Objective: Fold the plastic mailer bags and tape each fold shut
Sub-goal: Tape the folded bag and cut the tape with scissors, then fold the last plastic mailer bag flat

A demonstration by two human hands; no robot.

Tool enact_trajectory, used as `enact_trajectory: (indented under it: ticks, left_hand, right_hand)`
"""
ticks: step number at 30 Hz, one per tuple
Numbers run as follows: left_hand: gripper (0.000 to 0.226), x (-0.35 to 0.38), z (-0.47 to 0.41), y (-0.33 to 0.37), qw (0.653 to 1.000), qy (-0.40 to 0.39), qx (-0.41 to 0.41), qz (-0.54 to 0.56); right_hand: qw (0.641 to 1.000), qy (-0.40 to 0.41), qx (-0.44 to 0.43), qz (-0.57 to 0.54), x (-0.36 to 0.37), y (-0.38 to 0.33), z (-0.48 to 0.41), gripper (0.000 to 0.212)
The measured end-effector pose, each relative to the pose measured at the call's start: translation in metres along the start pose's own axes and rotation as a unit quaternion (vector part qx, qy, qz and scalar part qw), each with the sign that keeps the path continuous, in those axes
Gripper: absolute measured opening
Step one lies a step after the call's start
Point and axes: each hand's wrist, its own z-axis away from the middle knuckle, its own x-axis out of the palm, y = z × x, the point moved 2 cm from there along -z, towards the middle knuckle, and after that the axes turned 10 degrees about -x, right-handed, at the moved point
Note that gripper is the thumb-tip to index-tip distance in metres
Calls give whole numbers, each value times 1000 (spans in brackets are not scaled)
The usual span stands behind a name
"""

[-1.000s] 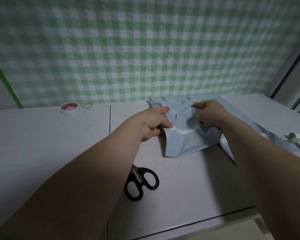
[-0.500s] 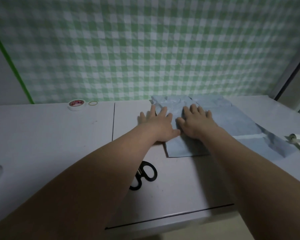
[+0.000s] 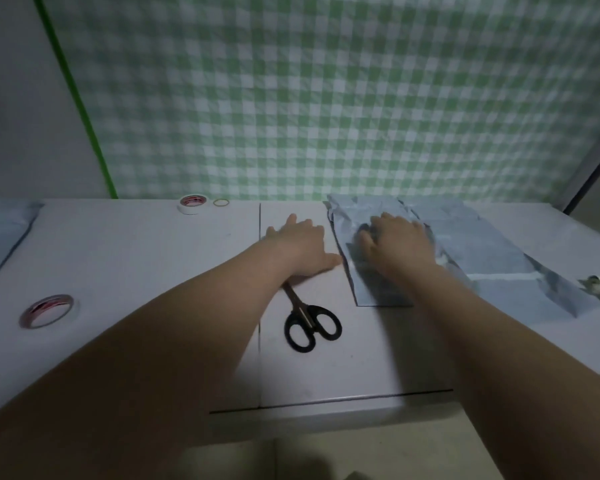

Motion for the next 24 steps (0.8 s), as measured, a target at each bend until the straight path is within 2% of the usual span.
enact_trajectory:
  ticks: [2, 5, 8, 10, 12, 17, 20, 24]
  left_hand:
    - [52, -10, 13, -28, 996, 59, -15, 70]
    - [47, -19, 37, -73, 977, 136, -82, 145]
    - [45, -23, 59, -114, 964, 172, -135, 149]
    - [44, -25, 75, -145, 955, 196, -174, 140]
    - [41, -27, 91, -181, 943, 215, -215, 136]
    - [38, -19, 127, -270, 904, 212, -346, 134]
    - [41, -10, 143, -307, 881, 175, -424, 118]
    - [45, 3, 146, -334, 881, 139, -440, 101]
  right_hand:
    - [999, 14, -5, -35, -14, -37, 9, 32]
    - [996, -71, -41, -39, -17, -95, 19, 25]
    - [988, -141, -45, -49, -10, -138, 30, 17]
    - [988, -147, -31, -36, -10, -156, 37, 12]
    - [991, -131, -4, -25, -10, -166, 43, 19]
    - [994, -99, 46, -26, -12, -182, 50, 12]
    - [996, -62, 44, -41, -14, -201, 50, 26]
    - [996, -40, -7, -78, -12, -244, 46, 34]
